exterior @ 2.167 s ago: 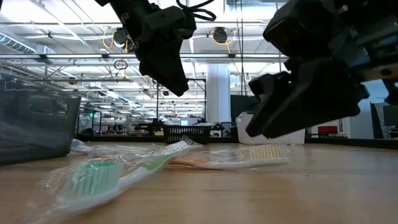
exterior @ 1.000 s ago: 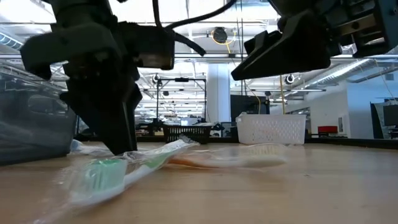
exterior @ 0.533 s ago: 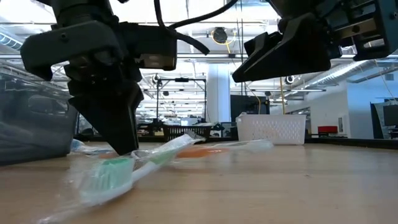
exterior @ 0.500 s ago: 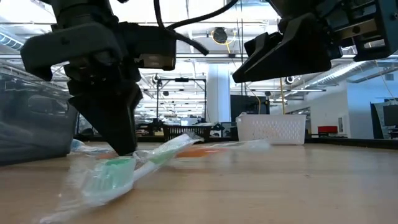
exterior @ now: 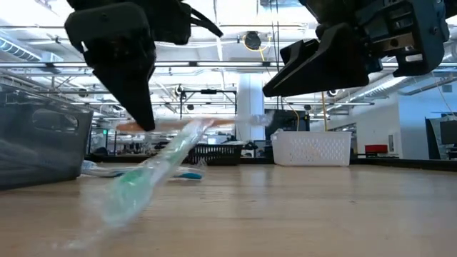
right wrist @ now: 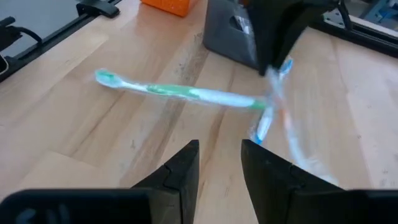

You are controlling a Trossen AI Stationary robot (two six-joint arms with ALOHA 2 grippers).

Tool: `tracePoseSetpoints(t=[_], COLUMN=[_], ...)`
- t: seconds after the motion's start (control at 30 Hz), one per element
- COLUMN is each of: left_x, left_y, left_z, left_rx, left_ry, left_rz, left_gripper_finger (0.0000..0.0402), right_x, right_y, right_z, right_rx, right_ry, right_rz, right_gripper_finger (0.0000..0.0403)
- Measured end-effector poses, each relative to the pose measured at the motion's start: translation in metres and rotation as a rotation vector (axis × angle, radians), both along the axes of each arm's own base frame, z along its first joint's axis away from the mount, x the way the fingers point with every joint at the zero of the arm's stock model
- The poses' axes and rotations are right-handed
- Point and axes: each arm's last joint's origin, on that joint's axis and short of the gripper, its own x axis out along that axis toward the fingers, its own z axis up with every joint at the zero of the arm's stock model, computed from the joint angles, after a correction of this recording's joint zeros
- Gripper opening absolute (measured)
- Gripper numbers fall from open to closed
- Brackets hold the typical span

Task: Pick & Place Toothbrushes
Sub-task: Put the orange toothbrush into the white bin

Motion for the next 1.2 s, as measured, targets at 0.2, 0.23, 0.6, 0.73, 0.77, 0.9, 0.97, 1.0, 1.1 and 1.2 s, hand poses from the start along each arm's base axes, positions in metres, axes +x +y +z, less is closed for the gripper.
tracePoseSetpoints(t=[0.2,0.23,0.6,0.73,0.77,0.9,0.97,1.0,1.1,1.2], left_x=[-0.006,-0.007,-0.018,-0.015,-0.015,-0.01,-0.008,-0.007,-0.006,-0.005], left_y=[0.01,0.012,0.025,0.025,0.024,0.022,0.021,0.02,0.02,0.019], left_z=[0.026,0.031,0.078,0.09,0.092,0.1,0.102,0.103,0.104,0.105], left_rx=[0.105,0.124,0.316,0.341,0.354,0.382,0.39,0.394,0.398,0.394], left_ry=[-0.117,-0.138,-0.403,-0.491,-0.508,-0.564,-0.577,-0.583,-0.589,-0.605], left_rz=[0.052,0.062,0.155,0.143,0.132,0.082,0.063,0.056,0.048,0.049], left_gripper_finger=[0.0008,0.0008,0.0013,0.0005,0.0007,0.0016,0.0011,0.0007,0.0008,0.0016], right_x=[0.001,0.001,0.006,0.008,0.009,0.013,0.014,0.014,0.015,0.013], right_y=[0.0,0.0,-0.006,-0.011,-0.012,-0.017,-0.021,-0.023,-0.033,-0.041], right_z=[0.002,0.002,0.007,0.009,0.01,0.014,0.018,0.02,0.028,0.04], right_rx=[-0.013,-0.016,0.0,0.008,0.012,0.03,0.036,0.039,0.047,0.051], right_ry=[-0.022,-0.025,-0.082,-0.098,-0.109,-0.157,-0.177,-0.186,-0.215,-0.256], right_rz=[0.01,0.012,-0.01,-0.026,-0.031,-0.052,-0.064,-0.072,-0.099,-0.118], right_gripper_finger=[0.0112,0.0112,0.0112,0.0112,0.0112,0.0112,0.0112,0.0112,0.0112,0.0112])
